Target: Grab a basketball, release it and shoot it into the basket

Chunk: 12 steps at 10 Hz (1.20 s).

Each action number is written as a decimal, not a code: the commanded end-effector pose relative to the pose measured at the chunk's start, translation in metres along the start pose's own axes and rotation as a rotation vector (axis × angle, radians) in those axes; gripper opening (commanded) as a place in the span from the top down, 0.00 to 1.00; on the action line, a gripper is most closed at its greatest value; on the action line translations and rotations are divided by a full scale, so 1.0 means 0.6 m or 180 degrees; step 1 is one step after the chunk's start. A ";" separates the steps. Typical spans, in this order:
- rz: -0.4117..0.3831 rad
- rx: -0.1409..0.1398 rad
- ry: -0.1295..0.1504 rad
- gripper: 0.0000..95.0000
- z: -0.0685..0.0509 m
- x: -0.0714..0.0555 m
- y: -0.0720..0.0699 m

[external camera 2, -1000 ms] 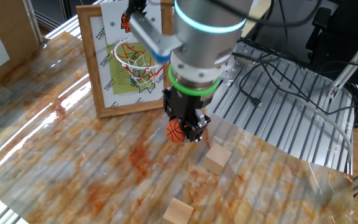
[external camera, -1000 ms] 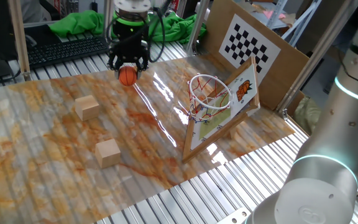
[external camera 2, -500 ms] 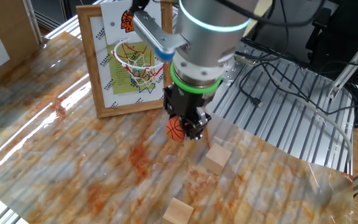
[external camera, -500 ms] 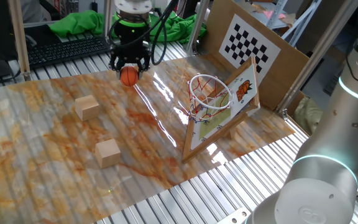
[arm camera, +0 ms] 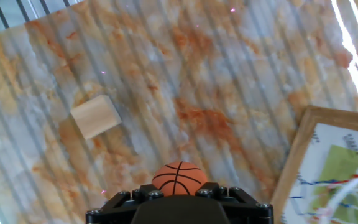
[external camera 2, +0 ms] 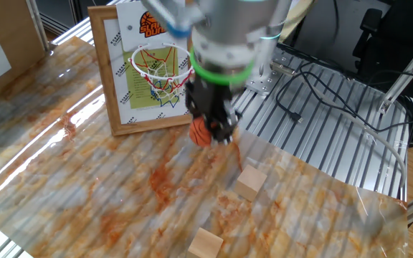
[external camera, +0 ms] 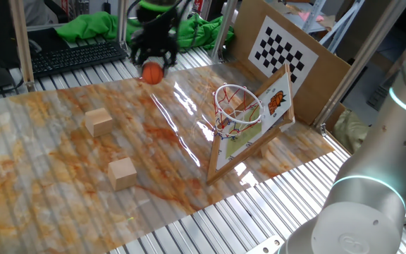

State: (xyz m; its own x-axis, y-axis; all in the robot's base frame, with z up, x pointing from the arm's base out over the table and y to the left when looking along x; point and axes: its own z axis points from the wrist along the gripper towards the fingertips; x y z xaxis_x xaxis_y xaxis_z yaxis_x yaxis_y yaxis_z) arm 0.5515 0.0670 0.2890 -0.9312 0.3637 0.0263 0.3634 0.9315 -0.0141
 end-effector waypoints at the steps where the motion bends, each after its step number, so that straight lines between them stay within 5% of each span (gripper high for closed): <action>1: -0.0136 0.0035 -0.0007 1.00 -0.023 0.003 -0.046; 6: -0.0364 0.0026 -0.0017 1.00 -0.075 0.018 -0.150; 12: -0.0594 0.0014 -0.0073 1.00 -0.079 0.047 -0.228</action>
State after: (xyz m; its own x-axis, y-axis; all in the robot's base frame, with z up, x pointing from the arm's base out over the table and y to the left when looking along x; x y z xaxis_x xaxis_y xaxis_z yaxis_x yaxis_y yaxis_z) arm 0.4741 -0.0533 0.3382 -0.9837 0.1798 0.0055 0.1797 0.9836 -0.0153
